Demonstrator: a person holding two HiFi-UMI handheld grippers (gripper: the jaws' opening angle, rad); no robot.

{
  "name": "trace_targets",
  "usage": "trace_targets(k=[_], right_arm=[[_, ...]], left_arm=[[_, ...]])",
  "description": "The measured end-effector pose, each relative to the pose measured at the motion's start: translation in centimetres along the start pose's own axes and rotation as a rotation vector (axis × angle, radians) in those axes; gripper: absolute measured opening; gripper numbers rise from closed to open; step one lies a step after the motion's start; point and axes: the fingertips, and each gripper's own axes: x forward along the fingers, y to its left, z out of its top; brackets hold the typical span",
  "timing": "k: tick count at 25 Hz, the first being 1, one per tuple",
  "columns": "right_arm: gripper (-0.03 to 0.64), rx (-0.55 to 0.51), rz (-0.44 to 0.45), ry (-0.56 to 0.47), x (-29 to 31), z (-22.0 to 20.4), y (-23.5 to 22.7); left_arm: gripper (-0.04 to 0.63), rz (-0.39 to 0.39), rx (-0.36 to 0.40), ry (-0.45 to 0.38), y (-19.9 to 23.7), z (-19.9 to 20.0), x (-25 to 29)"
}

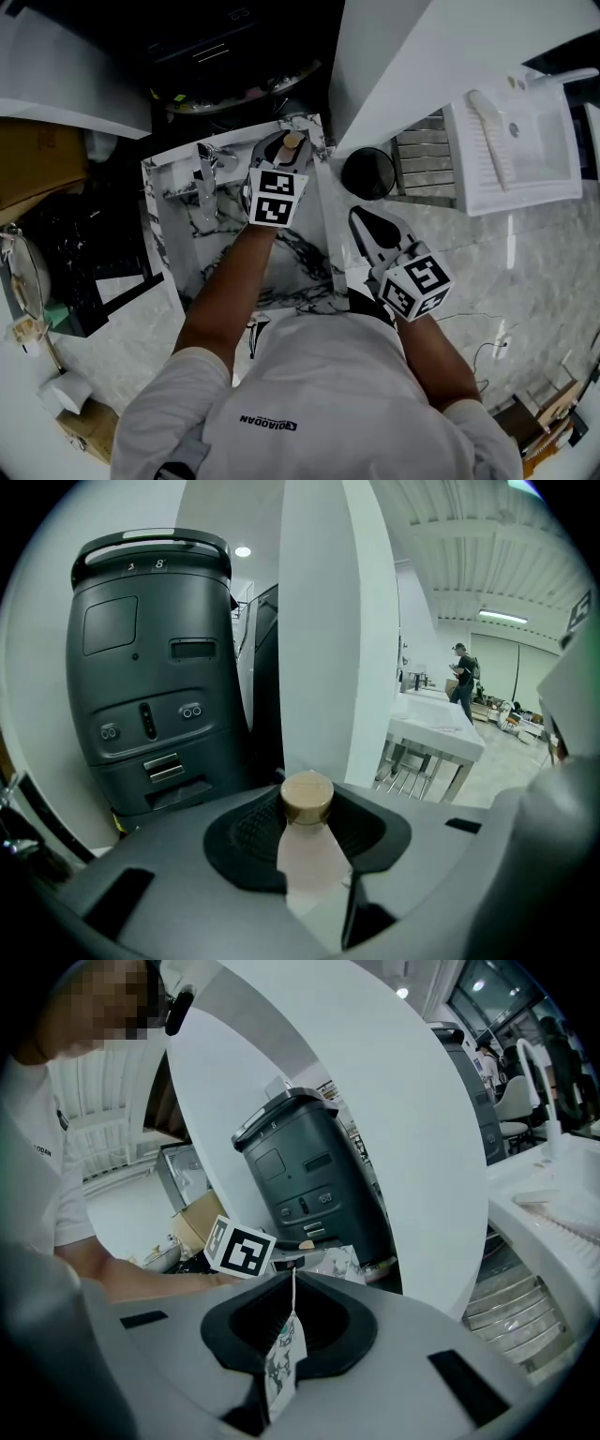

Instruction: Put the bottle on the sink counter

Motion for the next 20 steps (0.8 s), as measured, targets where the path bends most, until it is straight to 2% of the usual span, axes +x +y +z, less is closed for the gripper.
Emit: trace_targets(k=[14,20], right_arm=[[0.041,-0.008,-0.006,-0.005,-0.2,0.1,0.5],[0.041,-0.012,-0.017,-0.010,-1.0,0.1,0.5]], left_arm=[[0.146,0.030,0.024,0.017,0.0,-0.8,0.2],[0.158,0.046,0.080,0.018,-0.1,-0.8,0.2]])
